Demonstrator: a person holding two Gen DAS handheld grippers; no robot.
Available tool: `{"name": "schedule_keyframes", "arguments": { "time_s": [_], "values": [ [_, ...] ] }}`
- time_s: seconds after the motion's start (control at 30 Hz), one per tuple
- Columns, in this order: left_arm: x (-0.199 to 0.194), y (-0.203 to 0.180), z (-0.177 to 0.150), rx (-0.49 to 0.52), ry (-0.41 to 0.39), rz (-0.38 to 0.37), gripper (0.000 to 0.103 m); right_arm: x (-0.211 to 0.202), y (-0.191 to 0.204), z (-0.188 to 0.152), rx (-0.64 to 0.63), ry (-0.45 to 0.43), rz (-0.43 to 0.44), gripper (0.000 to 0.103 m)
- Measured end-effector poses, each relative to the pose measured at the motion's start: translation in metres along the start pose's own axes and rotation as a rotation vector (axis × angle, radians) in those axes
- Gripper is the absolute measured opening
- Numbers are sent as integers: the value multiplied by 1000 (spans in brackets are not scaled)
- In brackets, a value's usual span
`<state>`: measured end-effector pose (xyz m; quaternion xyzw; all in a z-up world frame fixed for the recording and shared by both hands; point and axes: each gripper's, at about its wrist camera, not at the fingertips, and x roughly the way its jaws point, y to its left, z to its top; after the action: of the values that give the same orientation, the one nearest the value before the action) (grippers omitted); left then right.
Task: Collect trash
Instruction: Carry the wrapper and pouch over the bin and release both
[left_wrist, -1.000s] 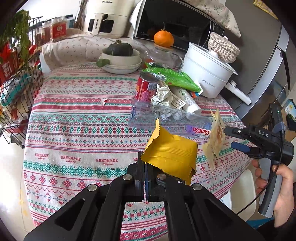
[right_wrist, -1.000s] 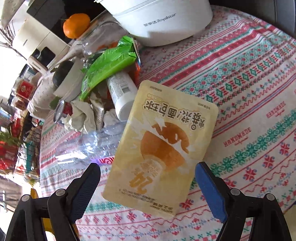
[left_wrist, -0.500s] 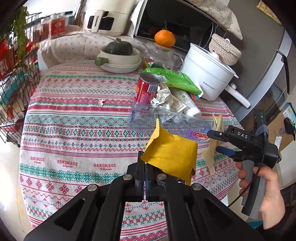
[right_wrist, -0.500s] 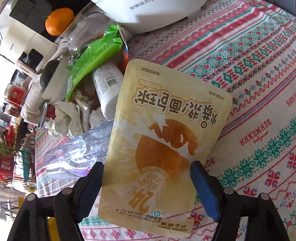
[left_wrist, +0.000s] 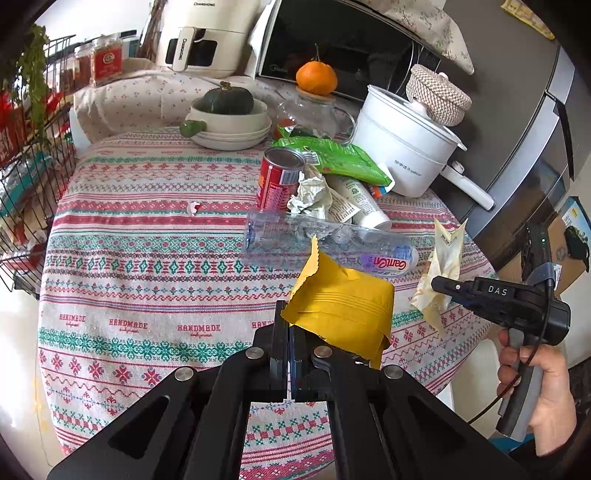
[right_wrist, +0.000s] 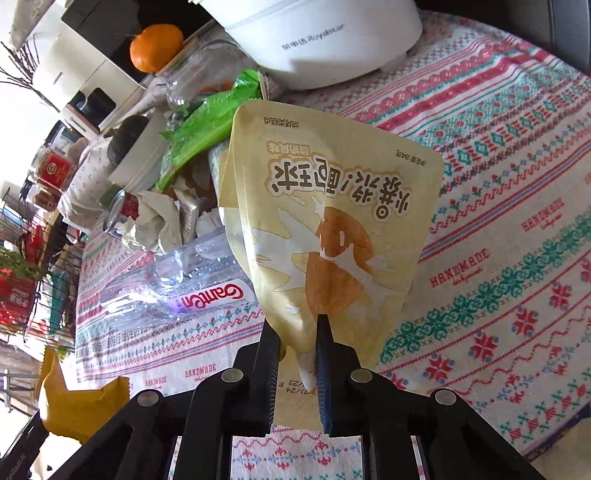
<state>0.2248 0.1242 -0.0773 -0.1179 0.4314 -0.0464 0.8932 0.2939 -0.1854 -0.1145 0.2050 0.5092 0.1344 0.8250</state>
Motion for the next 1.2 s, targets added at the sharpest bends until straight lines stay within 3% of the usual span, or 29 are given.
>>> {"name": "schedule_keyframes", "arguments": {
  "time_s": [0.33, 0.7, 0.97, 1.2],
  "values": [
    [-16, -53, -8, 99, -26, -75, 0, -84, -35, -33, -40, -53, -32, 15],
    [-4, -166, -49, 305, 24, -192, 0, -155, -111, -83, -16, -103, -175, 16],
    [19, -255, -95, 465, 57, -278, 0, -166, -159, -107, 76, -110, -213, 16],
    [53, -301, -132, 584, 70, -271, 0, -173, -190, -117, 125, -97, -232, 16]
  ]
}}
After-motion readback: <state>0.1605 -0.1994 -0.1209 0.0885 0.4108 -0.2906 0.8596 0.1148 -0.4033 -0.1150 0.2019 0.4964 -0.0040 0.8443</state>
